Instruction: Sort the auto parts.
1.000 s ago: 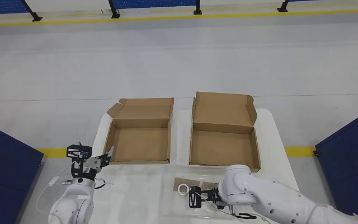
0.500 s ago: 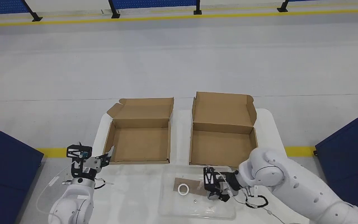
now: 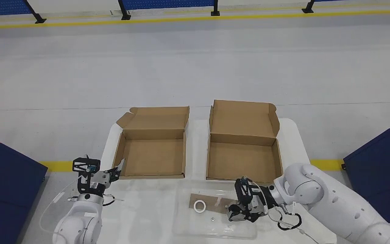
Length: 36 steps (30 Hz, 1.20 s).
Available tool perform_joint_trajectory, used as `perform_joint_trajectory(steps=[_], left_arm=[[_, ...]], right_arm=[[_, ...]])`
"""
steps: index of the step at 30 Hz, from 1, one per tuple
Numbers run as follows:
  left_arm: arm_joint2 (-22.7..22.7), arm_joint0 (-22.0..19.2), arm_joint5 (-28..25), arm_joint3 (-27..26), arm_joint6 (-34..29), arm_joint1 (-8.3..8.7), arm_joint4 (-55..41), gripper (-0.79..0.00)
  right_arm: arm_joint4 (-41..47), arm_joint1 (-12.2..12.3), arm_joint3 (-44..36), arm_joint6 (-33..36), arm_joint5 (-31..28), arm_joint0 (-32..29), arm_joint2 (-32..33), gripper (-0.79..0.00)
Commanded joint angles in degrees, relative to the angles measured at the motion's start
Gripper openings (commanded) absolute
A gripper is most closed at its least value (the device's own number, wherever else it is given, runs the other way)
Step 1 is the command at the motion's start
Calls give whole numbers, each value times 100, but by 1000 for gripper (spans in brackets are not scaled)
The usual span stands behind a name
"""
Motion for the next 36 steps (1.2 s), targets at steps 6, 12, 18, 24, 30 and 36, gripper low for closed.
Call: perform_joint_trajectory(steps=[6,12,18,24,30,36], left_arm=[[0,0,0,0,0,0,0,0],[0,0,0,0,0,0,0,0],[0,0,0,0,0,0,0,0],[0,0,0,0,0,0,0,0],[0,0,0,0,0,0,0,0],[0,0,0,0,0,0,0,0]], right_arm=[[332,-14,185,-288,74,-80,11,-785],[1803,58,544,-291,-292,-12,-164,-785],[2968,191,443,-291,-292,195,-485,-785],[3741,323,436,-290,-292,367,-740,-785],[4273,402,500,-290,-292,486,-914,-785],[4273,402,500,-290,-292,486,-914,-785]])
